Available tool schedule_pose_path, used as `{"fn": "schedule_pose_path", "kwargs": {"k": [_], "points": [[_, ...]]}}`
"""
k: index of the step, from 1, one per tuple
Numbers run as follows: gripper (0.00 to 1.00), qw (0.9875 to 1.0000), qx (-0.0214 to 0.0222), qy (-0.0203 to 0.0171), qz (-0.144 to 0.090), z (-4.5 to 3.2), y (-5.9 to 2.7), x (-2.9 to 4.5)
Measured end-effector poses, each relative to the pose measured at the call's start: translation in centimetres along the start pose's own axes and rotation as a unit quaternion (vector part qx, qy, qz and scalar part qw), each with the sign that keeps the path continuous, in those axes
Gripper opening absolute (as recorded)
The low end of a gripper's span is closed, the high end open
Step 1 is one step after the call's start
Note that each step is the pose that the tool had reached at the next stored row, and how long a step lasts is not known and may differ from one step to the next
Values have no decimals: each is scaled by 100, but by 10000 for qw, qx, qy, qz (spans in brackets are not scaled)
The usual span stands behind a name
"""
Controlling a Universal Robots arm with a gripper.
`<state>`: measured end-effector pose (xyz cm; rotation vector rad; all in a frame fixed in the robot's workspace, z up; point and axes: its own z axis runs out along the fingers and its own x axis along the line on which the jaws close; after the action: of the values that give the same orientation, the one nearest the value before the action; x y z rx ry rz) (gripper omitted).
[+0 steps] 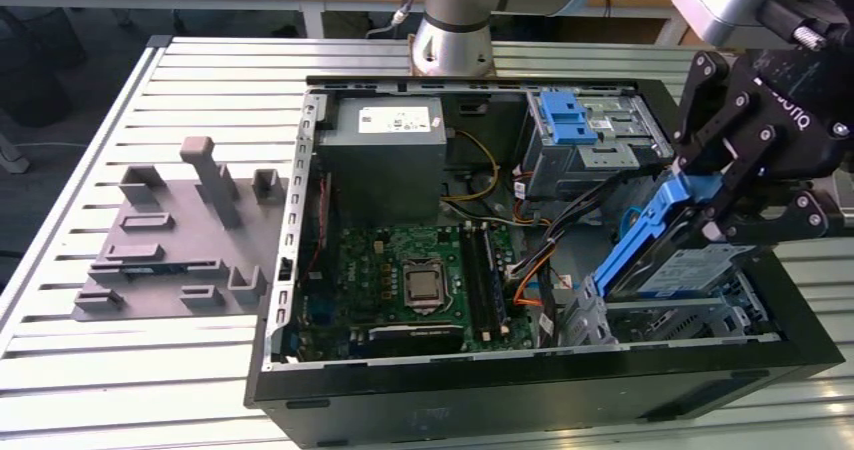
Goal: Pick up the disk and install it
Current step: 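Insert the disk into the insertion slot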
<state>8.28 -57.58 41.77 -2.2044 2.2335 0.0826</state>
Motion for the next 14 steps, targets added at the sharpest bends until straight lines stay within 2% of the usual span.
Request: {"fn": "schedule_pose_path", "kwargs": {"k": [14], "points": [[36,10000,0,-1,0,69,-2,3]]}}
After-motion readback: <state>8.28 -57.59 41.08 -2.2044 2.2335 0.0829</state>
